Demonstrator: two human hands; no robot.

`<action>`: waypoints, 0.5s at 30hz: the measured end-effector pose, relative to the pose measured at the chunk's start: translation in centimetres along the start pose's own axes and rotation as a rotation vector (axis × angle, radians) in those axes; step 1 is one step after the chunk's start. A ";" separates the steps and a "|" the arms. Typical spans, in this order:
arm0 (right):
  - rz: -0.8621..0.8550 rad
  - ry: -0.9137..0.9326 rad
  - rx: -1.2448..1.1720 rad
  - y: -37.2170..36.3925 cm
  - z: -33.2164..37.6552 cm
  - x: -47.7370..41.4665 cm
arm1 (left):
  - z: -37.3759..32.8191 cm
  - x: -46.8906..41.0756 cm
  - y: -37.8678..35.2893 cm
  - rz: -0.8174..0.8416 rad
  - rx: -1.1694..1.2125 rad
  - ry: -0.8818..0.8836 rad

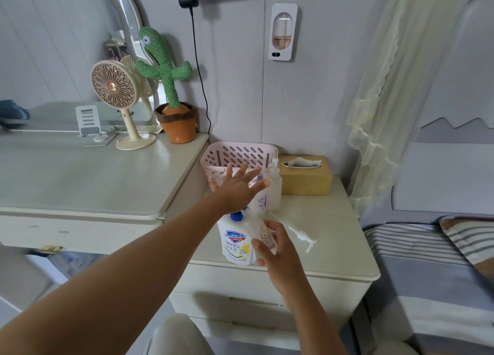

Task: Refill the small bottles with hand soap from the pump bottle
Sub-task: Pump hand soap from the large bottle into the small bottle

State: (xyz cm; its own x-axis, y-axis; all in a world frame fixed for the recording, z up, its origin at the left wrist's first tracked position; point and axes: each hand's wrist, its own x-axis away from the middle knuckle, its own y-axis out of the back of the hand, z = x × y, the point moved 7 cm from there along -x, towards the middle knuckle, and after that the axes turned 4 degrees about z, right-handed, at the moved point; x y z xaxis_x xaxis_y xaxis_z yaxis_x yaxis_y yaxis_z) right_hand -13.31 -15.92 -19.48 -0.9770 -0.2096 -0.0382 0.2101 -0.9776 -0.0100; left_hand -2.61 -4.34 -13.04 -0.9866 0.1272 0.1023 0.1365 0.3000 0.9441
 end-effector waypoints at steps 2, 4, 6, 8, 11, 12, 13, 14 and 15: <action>-0.007 -0.016 -0.004 -0.1 -0.3 0.0 | 0.2 0.0 -0.5 0.007 -0.005 -0.001; 0.000 -0.020 -0.002 -0.2 -0.2 0.1 | 0.2 0.0 -0.6 0.008 -0.019 0.004; 0.000 -0.017 -0.001 -0.1 0.0 0.2 | 0.0 0.2 -0.2 -0.008 -0.029 0.013; 0.001 -0.009 -0.010 0.0 0.3 0.2 | -0.6 0.6 0.6 -0.037 -0.062 -0.002; 0.000 0.009 -0.004 0.1 0.6 0.2 | -1.1 0.7 1.1 -0.066 -0.100 -0.027; -0.002 0.013 0.000 0.1 0.6 0.2 | -0.9 0.5 1.1 -0.074 -0.093 -0.025; -0.004 0.015 -0.001 0.1 0.5 0.2 | -0.7 0.3 0.9 -0.076 -0.082 -0.017; -0.005 0.015 -0.006 0.1 0.5 0.1 | -0.4 0.1 0.7 -0.075 -0.072 -0.009; -0.003 0.013 -0.009 0.1 0.5 0.1 | -0.2 0.0 0.5 -0.069 -0.059 -0.001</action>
State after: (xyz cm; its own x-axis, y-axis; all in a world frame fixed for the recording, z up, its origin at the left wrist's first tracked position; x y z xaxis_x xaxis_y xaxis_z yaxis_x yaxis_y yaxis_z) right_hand -13.43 -16.09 -18.95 -0.9772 -0.2062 -0.0511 0.2074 -0.9781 -0.0189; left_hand -2.52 -4.42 -12.55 -0.9933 0.1096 0.0362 0.0630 0.2522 0.9656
